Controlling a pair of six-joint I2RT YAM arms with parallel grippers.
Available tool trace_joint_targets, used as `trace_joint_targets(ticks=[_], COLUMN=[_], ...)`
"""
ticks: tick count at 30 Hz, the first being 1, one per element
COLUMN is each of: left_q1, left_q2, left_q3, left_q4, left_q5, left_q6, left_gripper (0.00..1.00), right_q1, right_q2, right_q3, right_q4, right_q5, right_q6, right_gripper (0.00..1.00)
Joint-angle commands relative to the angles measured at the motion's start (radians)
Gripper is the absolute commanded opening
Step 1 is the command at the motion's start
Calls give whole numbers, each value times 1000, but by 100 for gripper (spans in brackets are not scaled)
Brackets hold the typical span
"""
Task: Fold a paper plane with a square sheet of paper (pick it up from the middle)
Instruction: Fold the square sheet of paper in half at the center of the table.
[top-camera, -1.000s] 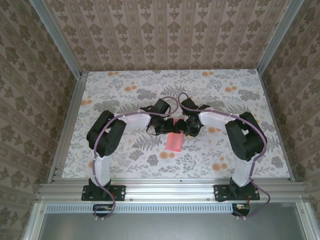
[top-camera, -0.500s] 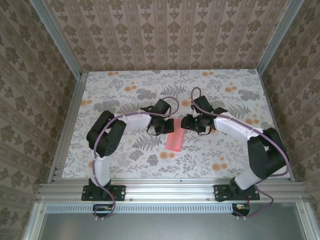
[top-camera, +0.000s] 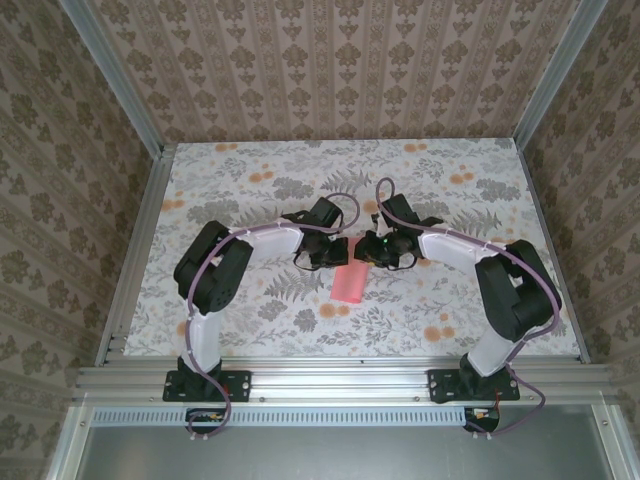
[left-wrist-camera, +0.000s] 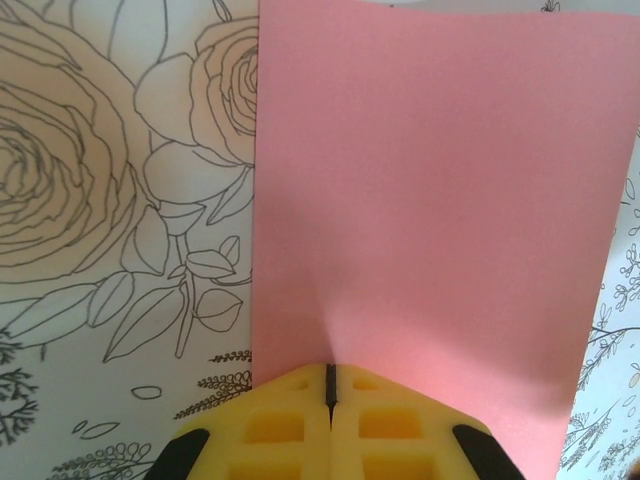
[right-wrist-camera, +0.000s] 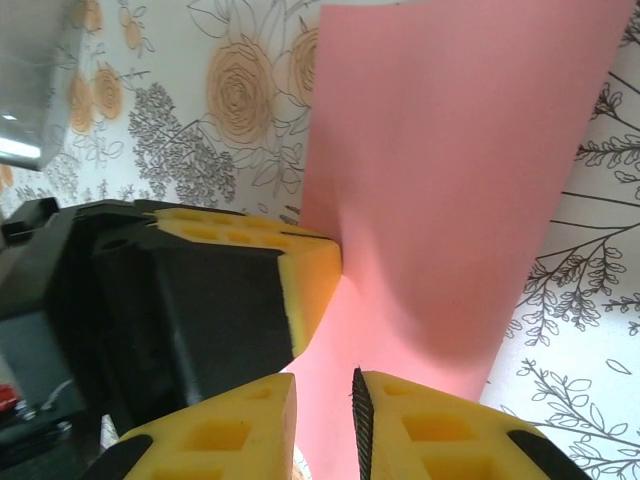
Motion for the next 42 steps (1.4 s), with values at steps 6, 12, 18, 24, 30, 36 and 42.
trace_joint_targets(ticks=[6,12,18,24,30,36,42], left_q1=[-6,-6,-6,-6,-6,-5,-6], left_q2=[23,30,24,19,20,22,26], left_q3=[30,19,13,13,13,21,27], left_q4=[-84,-82,-77,-81,-81,-79,-77], left_q5=[-22,-21,-19,-21,-21,-17,-10], left_q6=[48,43,44,48,48,50,54], left_gripper=[1,1,1,1,1,2,2], right_q1=[0,0,0,1,0,1,1], right_q2=[12,-18,-21,-25,-23,5,32], right_q3=[5,1,3,4,9,15,17], right_q4=[-26,-28,-30,-35,-31,-23,-38], right_q5=[3,10,1,19,13,-9,4], right_q6=[-18,-16,-17,-14,-5,0,-4], right_gripper=[26,27,27,28,28,28,28])
